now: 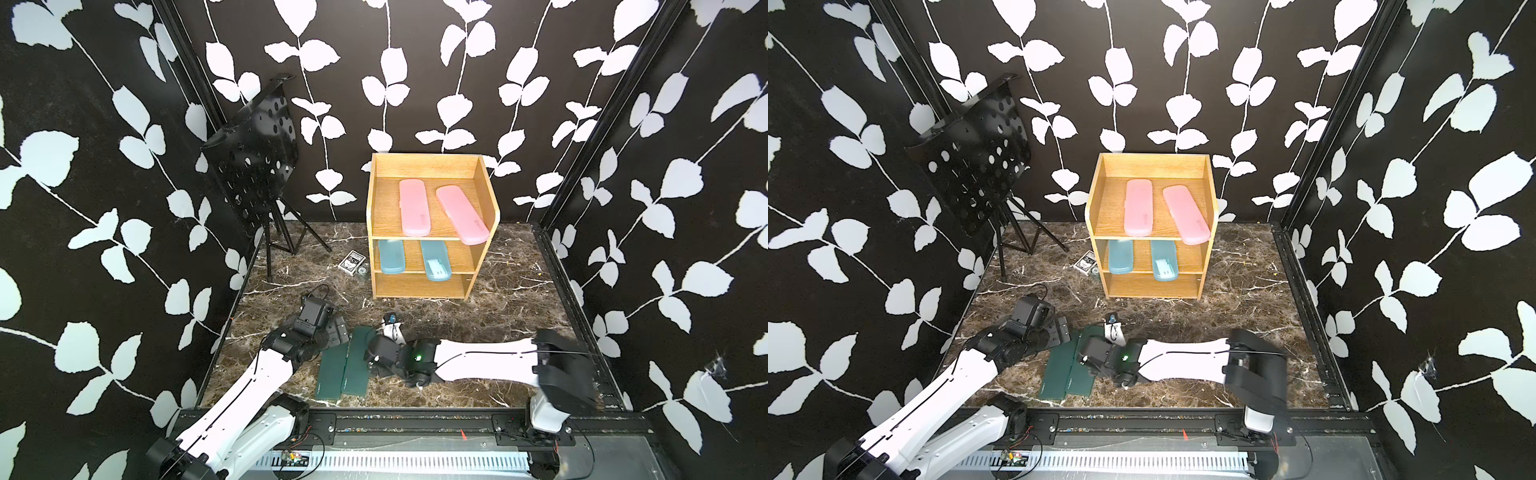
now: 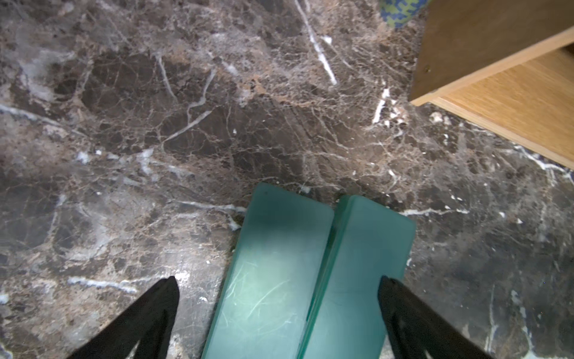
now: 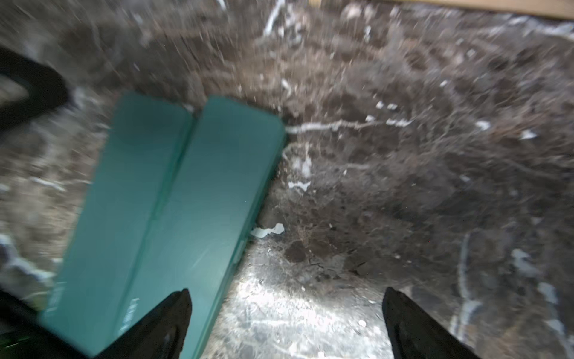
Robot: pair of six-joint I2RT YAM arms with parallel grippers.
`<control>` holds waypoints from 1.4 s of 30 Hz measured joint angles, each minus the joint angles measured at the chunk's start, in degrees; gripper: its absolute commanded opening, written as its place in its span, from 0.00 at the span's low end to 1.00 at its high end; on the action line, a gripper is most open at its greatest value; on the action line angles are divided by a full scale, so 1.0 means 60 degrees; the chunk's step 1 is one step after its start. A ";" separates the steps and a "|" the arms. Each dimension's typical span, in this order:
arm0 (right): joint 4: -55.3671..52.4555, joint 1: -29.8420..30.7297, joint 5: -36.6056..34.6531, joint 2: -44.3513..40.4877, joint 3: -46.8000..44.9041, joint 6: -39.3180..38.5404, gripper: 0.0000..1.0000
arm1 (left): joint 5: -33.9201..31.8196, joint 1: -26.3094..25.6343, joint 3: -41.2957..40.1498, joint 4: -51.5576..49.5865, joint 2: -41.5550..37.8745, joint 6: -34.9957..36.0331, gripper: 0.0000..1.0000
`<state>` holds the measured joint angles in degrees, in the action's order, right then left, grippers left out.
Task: Place the pencil cases on the shelf according to color
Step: Pick up the pencil case from the center of the board.
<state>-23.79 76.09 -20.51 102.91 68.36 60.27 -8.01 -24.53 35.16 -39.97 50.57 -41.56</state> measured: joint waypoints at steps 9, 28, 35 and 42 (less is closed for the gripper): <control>-0.0404 0.0018 -0.0029 0.1858 0.2517 -0.0259 0.99 | 0.0415 0.1002 -0.0426 0.0080 -0.0036 -0.0087 0.99; -0.0459 -0.0809 -0.0284 0.0838 0.0328 0.0087 0.99 | 0.0692 0.1053 -0.0452 0.0175 0.0073 -0.0044 0.99; -0.0306 -0.1005 0.0025 0.0397 -0.0022 -0.0149 0.99 | 0.0736 0.1053 -0.0630 0.0310 0.0073 -0.0106 0.99; 0.0004 -0.0969 0.0561 0.1268 0.1206 -0.0066 0.99 | 0.0761 0.1053 -0.0696 0.0375 0.0098 -0.0113 0.99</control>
<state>-23.77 70.28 -17.15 110.52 75.59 59.88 -3.44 -18.22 30.98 -37.71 51.16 -42.24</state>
